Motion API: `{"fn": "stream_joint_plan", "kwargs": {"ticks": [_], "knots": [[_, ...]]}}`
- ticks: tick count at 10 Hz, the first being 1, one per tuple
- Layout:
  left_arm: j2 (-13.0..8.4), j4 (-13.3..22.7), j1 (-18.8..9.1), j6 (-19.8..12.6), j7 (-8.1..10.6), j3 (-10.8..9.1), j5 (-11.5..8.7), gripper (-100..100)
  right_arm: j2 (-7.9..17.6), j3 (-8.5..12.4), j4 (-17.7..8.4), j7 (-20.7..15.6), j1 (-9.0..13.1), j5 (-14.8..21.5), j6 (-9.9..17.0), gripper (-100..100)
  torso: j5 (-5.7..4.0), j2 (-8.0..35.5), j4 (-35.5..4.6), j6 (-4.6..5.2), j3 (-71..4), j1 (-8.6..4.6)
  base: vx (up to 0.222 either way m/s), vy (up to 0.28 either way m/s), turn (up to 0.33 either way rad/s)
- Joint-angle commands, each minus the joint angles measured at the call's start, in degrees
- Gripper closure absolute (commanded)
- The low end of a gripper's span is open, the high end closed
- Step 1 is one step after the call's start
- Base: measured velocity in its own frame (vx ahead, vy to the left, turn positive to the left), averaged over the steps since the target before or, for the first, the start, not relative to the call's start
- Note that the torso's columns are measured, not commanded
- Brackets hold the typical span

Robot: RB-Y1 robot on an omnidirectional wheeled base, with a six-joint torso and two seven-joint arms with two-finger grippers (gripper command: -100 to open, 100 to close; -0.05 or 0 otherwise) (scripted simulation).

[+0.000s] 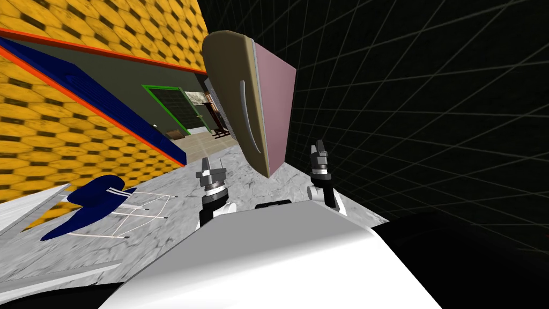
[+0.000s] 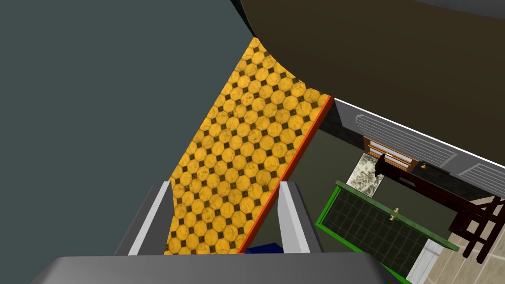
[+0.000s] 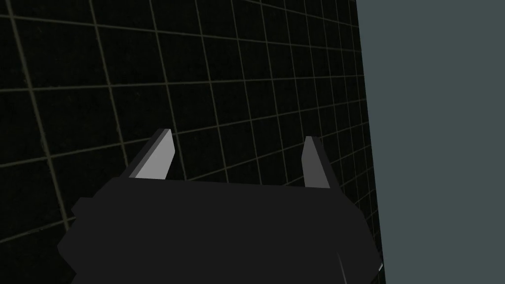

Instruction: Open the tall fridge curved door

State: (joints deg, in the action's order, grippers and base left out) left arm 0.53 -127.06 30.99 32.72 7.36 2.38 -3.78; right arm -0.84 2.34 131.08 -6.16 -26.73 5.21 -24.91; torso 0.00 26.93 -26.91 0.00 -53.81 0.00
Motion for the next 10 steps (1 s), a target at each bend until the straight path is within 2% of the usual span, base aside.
{"fn": "stream_joint_plan", "kwargs": {"ticks": [1, 2, 3, 5, 8, 9, 10], "knots": [[0.0, 0.0, 0.0, 0.0, 0.0, 0.0, 0.0, 0, 0.0, 0.0, 0.0, 0.0, 0.0, 0.0, 0.0, 0, 0.0, 4.2, -4.2, 0.0, -8.5, 0.0, 0.0, 0.0, 0.0], [0.0, 0.0, 0.0, 0.0, 0.0, 0.0, 0.0, 0, 0.0, 0.0, 0.0, 0.0, 0.0, 0.0, 0.0, 0, 0.0, 8.5, -8.5, 0.0, -16.9, 0.0, 0.0, 0.0, 0.0], [-1.9, 0.8, -1.1, -0.8, 0.51, -0.04, -0.3, -100, 0.0, 0.0, 0.0, 0.0, 0.0, 0.0, 0.0, 0, 0.0, 12.7, -12.7, 0.0, -25.4, 0.0, 0.015, -0.011, 0.021], [-4.8, 2.6, -3.7, -2.7, 1.71, -0.12, -1.1, -100, 0.0, 0.0, 0.0, 0.0, 0.0, 0.0, 0.0, 0, -0.02, 15.1, -15.1, 0.0, -30.5, -0.07, 0.032, -0.046, 0.031], [-9.6, 6.8, -9.1, -7.1, 4.61, -0.28, -3.0, -100, 0.0, 0.0, 0.0, 0.0, 0.0, 0.0, 0.0, 0, -0.03, 15.3, -15.3, 0.0, -30.8, -0.09, 0.054, -0.087, 0.054], [-9.7, 6.8, -10.0, -7.3, 4.61, -0.28, -3.0, -100, 0.0, 0.0, 0.0, 0.0, 0.0, 0.0, 0.0, 0, 0.0, 15.3, -15.3, -0.01, -30.8, -0.01, 0.058, -0.072, 0.024], [-11.4, 8.6, -12.2, -9.3, 5.82, -0.34, -3.8, -100, 0.0, 0.0, 0.0, 0.0, 0.0, 0.0, 0.0, 0, 0.02, 15.4, -15.4, 0.0, -30.8, 0.06, 0.05, -0.068, 0.046]]}}
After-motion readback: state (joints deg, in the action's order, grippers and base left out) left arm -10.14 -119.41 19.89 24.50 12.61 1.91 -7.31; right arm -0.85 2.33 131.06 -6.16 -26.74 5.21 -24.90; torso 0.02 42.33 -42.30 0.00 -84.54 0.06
